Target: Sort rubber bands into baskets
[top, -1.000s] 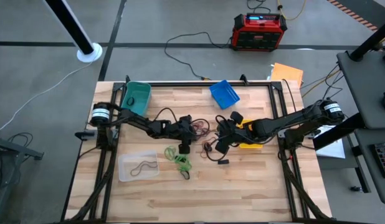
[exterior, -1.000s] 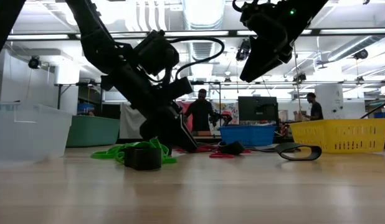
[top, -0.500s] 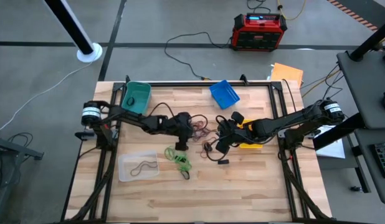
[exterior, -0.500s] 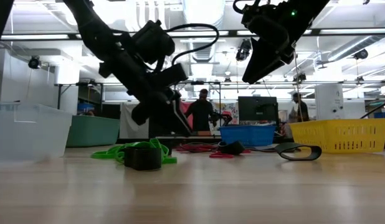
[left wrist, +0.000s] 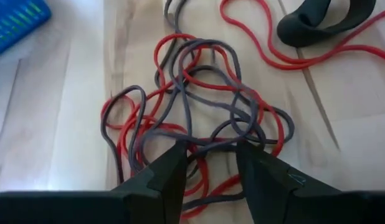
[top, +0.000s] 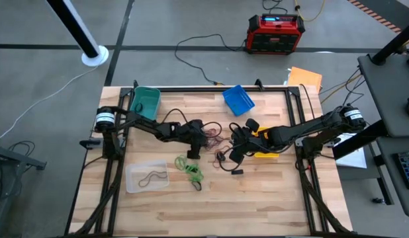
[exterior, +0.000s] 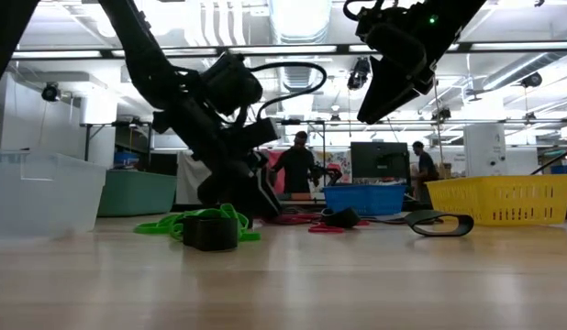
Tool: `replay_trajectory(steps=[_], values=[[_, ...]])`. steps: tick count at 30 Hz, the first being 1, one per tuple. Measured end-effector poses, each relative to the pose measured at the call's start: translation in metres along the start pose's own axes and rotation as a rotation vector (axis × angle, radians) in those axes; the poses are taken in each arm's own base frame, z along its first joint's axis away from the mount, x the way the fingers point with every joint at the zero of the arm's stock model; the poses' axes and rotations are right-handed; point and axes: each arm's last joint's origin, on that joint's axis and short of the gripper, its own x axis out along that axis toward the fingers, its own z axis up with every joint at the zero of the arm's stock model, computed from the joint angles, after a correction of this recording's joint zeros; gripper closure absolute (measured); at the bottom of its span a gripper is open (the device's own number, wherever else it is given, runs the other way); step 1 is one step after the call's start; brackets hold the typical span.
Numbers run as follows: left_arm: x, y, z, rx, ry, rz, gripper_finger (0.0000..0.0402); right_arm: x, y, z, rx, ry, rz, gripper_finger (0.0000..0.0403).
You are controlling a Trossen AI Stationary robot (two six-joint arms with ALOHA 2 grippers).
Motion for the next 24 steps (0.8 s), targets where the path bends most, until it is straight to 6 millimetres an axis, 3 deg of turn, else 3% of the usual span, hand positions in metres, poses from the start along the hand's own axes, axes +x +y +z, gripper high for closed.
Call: replay_trajectory(steps=[6, 13, 24], values=[[0.000, 0.001, 0.002, -0.013, -0.018, 0.012, 0.0296, 0.000, 0.000, -0.001, 0.000, 0.001, 0.000, 0.0222], [0.000, 0.001, 0.003, -0.044, -0.026, 0.018, 0.0393, -0.004, -0.002, -0.007, -0.014, 0.051, -0.022, 0.0222], [-0.017, -0.006, 0.023, 0.001, -0.113, 0.043, 0.0401, -0.028, -0.004, 0.003, -0.005, -0.096, -0.002, 0.0222]])
